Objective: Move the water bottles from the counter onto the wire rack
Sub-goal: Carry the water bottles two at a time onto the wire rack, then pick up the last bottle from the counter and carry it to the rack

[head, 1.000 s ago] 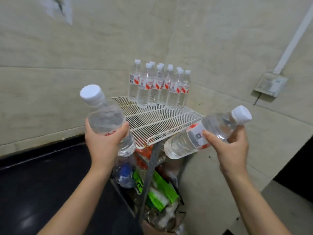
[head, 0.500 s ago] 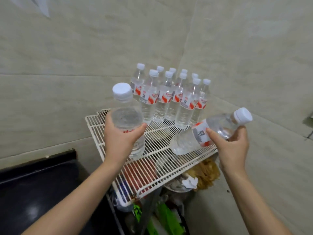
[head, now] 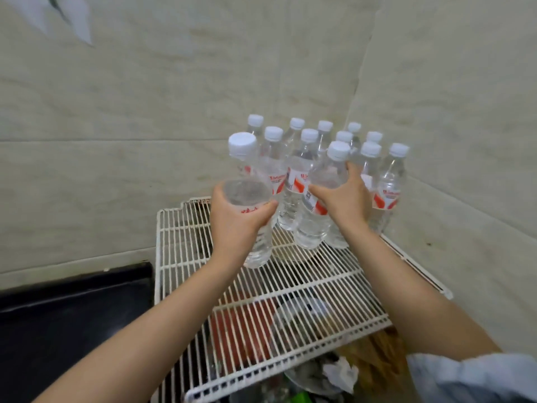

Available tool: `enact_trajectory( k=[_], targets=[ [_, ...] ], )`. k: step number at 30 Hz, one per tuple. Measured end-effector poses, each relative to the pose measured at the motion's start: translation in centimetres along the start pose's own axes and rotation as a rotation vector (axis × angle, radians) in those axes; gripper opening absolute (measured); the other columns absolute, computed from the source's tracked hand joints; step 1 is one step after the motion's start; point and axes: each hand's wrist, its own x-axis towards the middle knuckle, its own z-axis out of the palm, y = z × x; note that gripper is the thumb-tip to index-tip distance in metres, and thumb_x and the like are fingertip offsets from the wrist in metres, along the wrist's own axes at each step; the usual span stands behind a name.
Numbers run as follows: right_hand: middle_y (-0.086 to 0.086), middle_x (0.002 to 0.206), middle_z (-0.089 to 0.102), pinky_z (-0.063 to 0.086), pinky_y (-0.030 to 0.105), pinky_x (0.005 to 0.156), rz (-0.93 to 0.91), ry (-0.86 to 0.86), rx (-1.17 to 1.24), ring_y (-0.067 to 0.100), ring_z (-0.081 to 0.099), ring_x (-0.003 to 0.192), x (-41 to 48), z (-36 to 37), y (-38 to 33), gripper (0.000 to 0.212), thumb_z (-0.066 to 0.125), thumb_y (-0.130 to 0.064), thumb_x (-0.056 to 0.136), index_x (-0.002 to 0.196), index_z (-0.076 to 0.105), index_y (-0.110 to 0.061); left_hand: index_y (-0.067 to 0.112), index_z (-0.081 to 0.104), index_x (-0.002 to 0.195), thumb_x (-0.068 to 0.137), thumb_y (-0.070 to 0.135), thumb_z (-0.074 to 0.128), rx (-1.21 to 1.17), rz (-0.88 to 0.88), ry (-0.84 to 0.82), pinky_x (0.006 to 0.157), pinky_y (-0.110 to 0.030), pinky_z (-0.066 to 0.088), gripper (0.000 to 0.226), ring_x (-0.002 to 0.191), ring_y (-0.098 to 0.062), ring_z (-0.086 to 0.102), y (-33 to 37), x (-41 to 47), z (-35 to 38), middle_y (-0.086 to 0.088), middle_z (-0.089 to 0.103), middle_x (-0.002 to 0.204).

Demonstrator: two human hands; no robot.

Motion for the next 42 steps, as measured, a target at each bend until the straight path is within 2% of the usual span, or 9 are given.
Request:
enact_trajectory(
  k=[3,8,14,17,21,27,34,38,42],
  targets=[
    [0.005,0.124,0.056,0.041,0.033,0.070,-0.007,-0.001,-0.084,0.027,0.057,0.106,1.0,0.8,0.4,0.080,0.072,-0.053,0.062,0.129,0.039,-0.022,0.028,0.043,0.100,0.059,0.026,0.082,0.000,-0.011,0.031,0.059,-0.003,0.042,0.057,0.083,0.007,0.052,-0.5,1.0,2.7,0.018,0.053,0.092],
    [0.011,0.121,0.057,0.041,0.034,0.067,-0.124,-0.073,-0.252,0.031,0.058,0.102,2.5,0.5,0.5,0.078,0.063,-0.064,0.065,0.119,0.044,-0.012,0.033,0.044,0.092,0.057,0.025,0.083,0.017,-0.024,0.044,0.064,-0.005,0.043,0.053,0.084,0.001,0.055,-1.7,1.7,6.4,0.014,0.055,0.092],
    [0.012,0.122,0.057,0.041,0.035,0.073,-0.243,-0.143,-0.254,0.031,0.056,0.106,2.4,-0.6,0.7,0.061,0.046,-0.057,0.083,0.121,0.048,-0.008,0.015,0.046,0.112,0.059,0.033,0.081,0.101,-0.066,0.054,0.095,-0.045,0.046,0.065,0.110,-0.025,0.053,-2.7,2.2,8.1,-0.007,0.056,0.116],
    [0.012,0.129,0.052,0.039,0.034,0.077,-0.269,-0.088,-0.191,0.028,0.055,0.107,1.3,-1.3,1.1,0.051,0.036,-0.047,0.092,0.124,0.047,-0.009,0.013,0.045,0.119,0.063,0.033,0.078,0.149,-0.041,0.038,0.100,-0.046,0.041,0.068,0.117,-0.027,0.046,-2.8,2.2,8.6,-0.008,0.051,0.121],
    [0.010,0.128,0.050,0.036,0.029,0.071,-0.304,-0.039,-0.115,0.023,0.058,0.095,-1.4,-1.7,2.3,0.042,0.041,-0.036,0.092,0.125,0.047,-0.011,0.013,0.041,0.125,0.066,0.033,0.076,0.200,-0.068,0.024,0.105,-0.047,0.035,0.071,0.123,-0.027,0.038,-2.9,2.4,8.8,-0.010,0.045,0.127],
    [0.007,0.121,0.052,0.044,0.032,0.065,-0.327,-0.051,-0.015,0.024,0.061,0.081,-4.3,-2.3,3.4,0.033,0.048,-0.027,0.090,0.118,0.052,-0.010,0.016,0.035,0.132,0.060,0.045,0.078,0.383,-0.151,0.009,0.107,-0.047,0.031,0.088,0.128,-0.026,0.030,-2.4,2.3,7.7,-0.009,0.041,0.135],
    [0.011,0.117,0.056,0.040,0.026,0.056,-0.475,-0.159,0.097,0.021,0.061,0.073,-8.3,-0.3,1.1,0.027,0.053,-0.017,0.087,0.111,0.057,-0.006,0.020,0.029,0.138,0.072,0.037,0.071,0.503,-0.156,0.060,0.110,-0.046,0.030,0.080,0.133,-0.027,0.031,-3.5,-0.5,-0.8,-0.011,0.028,0.145],
    [0.010,0.118,0.054,0.039,0.028,0.058,-0.578,-0.304,0.158,0.023,0.060,0.078,-12.6,2.9,-3.2,0.029,0.051,-0.018,0.088,0.116,0.055,-0.009,0.017,0.031,0.136,0.081,0.033,0.062,0.563,-0.266,0.237,0.105,-0.046,0.032,0.066,0.131,-0.031,0.031,-3.7,-3.3,-9.8,-0.014,0.028,0.143],
    [0.007,0.123,0.050,0.041,0.030,0.070,-0.686,-0.455,0.218,0.025,0.057,0.099,-19.0,6.0,-8.9,0.033,0.049,-0.022,0.088,0.120,0.053,-0.013,0.013,0.036,0.134,0.082,0.029,0.061,0.623,-0.340,0.494,0.104,-0.044,0.029,0.059,0.129,-0.033,0.030,-2.2,-7.4,-20.5,-0.018,0.032,0.140]
  ],
)
